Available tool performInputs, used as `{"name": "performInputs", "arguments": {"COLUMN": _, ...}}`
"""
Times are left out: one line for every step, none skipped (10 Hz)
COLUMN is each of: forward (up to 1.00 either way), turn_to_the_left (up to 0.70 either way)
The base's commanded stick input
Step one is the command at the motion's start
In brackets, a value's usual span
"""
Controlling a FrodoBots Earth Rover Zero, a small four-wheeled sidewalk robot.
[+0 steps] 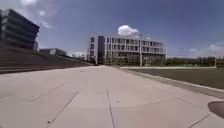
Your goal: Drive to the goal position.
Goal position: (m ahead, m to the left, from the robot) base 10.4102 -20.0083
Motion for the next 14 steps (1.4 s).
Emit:
{"name": "performInputs", "arguments": {"forward": 0.30, "turn_to_the_left": 0.01}}
{"name": "performInputs", "arguments": {"forward": 0.30, "turn_to_the_left": 0.01}}
{"name": "performInputs", "arguments": {"forward": 0.30, "turn_to_the_left": 0.01}}
{"name": "performInputs", "arguments": {"forward": 0.30, "turn_to_the_left": 0.01}}
{"name": "performInputs", "arguments": {"forward": 0.30, "turn_to_the_left": 0.01}}
{"name": "performInputs", "arguments": {"forward": 0.30, "turn_to_the_left": 0.01}}
{"name": "performInputs", "arguments": {"forward": 0.30, "turn_to_the_left": 0.01}}
{"name": "performInputs", "arguments": {"forward": 0.30, "turn_to_the_left": 0.01}}
{"name": "performInputs", "arguments": {"forward": 0.30, "turn_to_the_left": 0.01}}
{"name": "performInputs", "arguments": {"forward": 0.30, "turn_to_the_left": 0.01}}
{"name": "performInputs", "arguments": {"forward": 0.30, "turn_to_the_left": 0.01}}
{"name": "performInputs", "arguments": {"forward": 0.30, "turn_to_the_left": 0.01}}
{"name": "performInputs", "arguments": {"forward": 0.30, "turn_to_the_left": 0.01}}
{"name": "performInputs", "arguments": {"forward": 0.30, "turn_to_the_left": 0.01}}
